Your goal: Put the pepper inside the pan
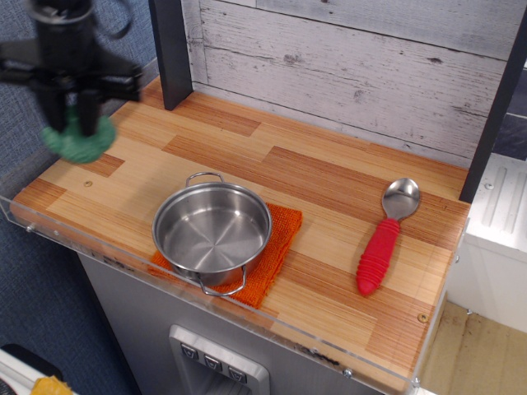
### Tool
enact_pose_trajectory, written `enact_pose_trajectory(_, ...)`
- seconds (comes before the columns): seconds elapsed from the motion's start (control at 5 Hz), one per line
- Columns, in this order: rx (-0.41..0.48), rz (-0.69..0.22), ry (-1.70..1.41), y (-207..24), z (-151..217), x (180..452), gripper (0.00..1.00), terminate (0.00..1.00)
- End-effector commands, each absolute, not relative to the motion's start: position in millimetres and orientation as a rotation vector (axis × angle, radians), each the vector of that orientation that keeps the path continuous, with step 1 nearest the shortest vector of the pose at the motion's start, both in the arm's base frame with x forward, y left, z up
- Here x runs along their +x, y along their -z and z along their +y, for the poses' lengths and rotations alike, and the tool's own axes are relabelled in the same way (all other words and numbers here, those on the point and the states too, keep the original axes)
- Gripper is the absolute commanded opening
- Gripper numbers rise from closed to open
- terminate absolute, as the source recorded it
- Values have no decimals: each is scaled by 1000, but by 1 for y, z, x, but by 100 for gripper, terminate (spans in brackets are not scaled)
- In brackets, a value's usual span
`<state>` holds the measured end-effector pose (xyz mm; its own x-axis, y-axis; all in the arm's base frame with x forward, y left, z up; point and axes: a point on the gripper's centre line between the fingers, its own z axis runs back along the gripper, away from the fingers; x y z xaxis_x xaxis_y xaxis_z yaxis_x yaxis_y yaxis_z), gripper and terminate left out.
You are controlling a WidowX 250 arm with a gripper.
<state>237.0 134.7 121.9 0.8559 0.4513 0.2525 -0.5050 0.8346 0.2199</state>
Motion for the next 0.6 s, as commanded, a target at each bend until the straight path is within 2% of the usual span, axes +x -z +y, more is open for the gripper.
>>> enact_pose_trajectory(0.0,188,-283,-306,-129,61,243,0,0)
enact_pose_trajectory(0.2,161,-257,-244,-117,39,241,0,0)
enact_pose_trajectory(0.4,134,-228,-234,-103,32,237,0,0)
